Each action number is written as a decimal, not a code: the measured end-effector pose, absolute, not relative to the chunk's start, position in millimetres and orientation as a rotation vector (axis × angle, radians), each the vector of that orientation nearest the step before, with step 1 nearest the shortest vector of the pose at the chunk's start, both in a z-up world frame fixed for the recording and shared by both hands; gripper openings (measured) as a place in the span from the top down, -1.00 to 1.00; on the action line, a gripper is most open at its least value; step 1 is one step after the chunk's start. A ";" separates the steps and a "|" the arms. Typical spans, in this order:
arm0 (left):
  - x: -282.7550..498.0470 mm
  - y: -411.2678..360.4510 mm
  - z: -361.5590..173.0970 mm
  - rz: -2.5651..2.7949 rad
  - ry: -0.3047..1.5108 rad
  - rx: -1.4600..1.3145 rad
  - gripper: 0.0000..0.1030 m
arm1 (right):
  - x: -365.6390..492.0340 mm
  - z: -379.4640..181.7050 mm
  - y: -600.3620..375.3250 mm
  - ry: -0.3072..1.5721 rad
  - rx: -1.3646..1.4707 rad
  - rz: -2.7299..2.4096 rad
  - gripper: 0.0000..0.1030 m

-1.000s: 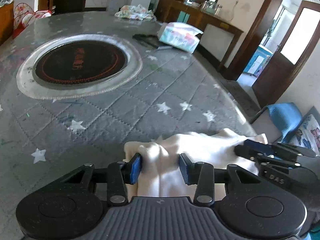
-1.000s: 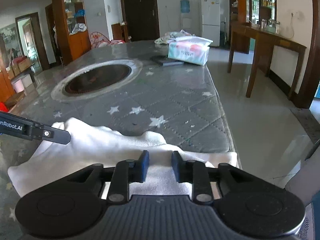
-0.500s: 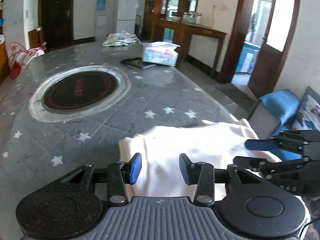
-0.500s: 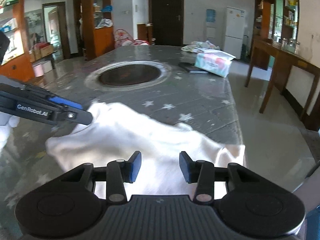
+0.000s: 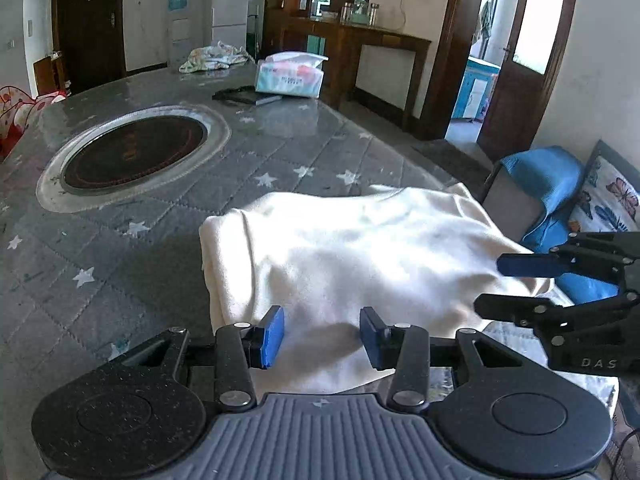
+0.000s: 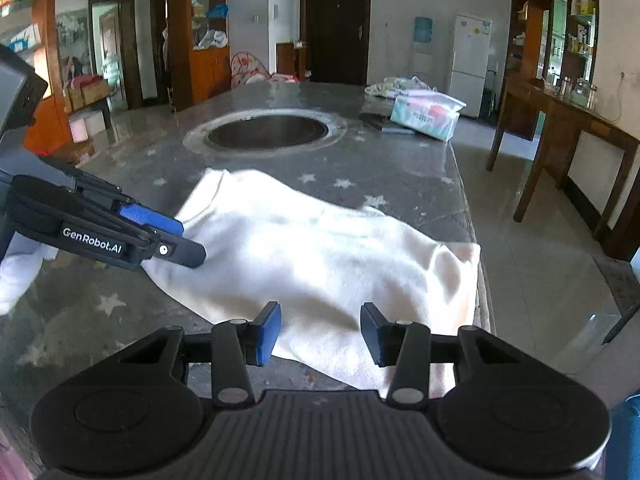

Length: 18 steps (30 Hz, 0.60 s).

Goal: Fold clothes

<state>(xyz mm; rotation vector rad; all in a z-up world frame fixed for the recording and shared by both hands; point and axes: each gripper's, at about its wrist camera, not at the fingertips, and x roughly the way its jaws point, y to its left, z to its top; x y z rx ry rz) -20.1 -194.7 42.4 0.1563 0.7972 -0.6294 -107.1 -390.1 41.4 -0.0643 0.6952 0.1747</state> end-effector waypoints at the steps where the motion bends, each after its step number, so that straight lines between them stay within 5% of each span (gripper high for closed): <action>1: -21.5 -194.4 42.4 -0.625 0.798 0.154 0.11 | -106.9 40.1 -389.2 0.694 -0.060 0.173 0.09; 11: -36.8 -185.6 45.8 -0.606 0.793 0.127 -0.26 | -116.5 35.3 -381.6 0.667 -0.035 0.138 -0.25; 14: -43.0 -182.6 46.8 -0.600 0.788 0.115 -0.41 | -120.4 35.1 -381.0 0.662 -0.012 0.119 -0.63; 18: -50.8 -177.6 46.7 -0.576 0.775 0.115 -0.73 | -126.6 35.7 -379.1 0.651 0.000 0.108 -0.75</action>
